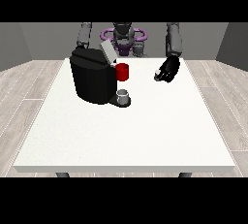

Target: Insert the coffee pod into the coffee machine and close the lid

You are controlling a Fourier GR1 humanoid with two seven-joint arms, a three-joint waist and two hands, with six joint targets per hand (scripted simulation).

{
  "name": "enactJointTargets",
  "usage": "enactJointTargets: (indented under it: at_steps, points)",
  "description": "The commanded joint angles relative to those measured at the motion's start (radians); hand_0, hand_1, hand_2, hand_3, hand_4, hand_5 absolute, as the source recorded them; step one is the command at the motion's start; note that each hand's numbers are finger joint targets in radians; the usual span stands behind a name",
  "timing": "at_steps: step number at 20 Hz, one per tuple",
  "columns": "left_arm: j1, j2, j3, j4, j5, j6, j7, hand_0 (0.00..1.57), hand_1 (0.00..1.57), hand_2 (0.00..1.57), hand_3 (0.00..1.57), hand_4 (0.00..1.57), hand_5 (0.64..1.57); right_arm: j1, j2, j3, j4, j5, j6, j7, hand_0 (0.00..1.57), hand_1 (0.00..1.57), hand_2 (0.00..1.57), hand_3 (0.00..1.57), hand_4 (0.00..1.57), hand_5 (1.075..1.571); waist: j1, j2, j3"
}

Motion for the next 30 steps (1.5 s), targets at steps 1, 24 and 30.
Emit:
enactJointTargets:
  at_steps: [1, 24, 30]
  points:
    - [0.002, -0.041, 0.002, -0.027, 0.016, -0.059, 0.002, 1.45, 1.45, 1.43, 1.35, 0.53, 1.571, 0.007, -0.039, -0.05, 0.074, -0.026, 0.027, -0.028, 0.0, 0.0, 0.0, 0.0, 0.0, 1.571, 0.037, -0.055, 0.0001]
    - [-0.369, -0.05, 0.135, -0.075, 0.09, -0.344, 0.266, 1.23, 1.23, 1.26, 1.27, 0.5, 1.571, -0.047, -0.008, -0.038, 0.017, -0.033, 0.015, -0.012, 0.0, 0.0, 0.0, 0.0, 0.0, 1.571, -0.084, -0.087, 0.0]
    - [-0.497, 0.011, 0.167, -0.058, 0.081, -0.34, 0.288, 1.17, 1.17, 1.25, 1.27, 0.48, 1.571, -0.115, -0.008, -0.033, -0.015, -0.043, 0.03, 0.009, 0.0, 0.0, 0.0, 0.0, 0.26, 1.571, -0.149, 0.013, 0.0]
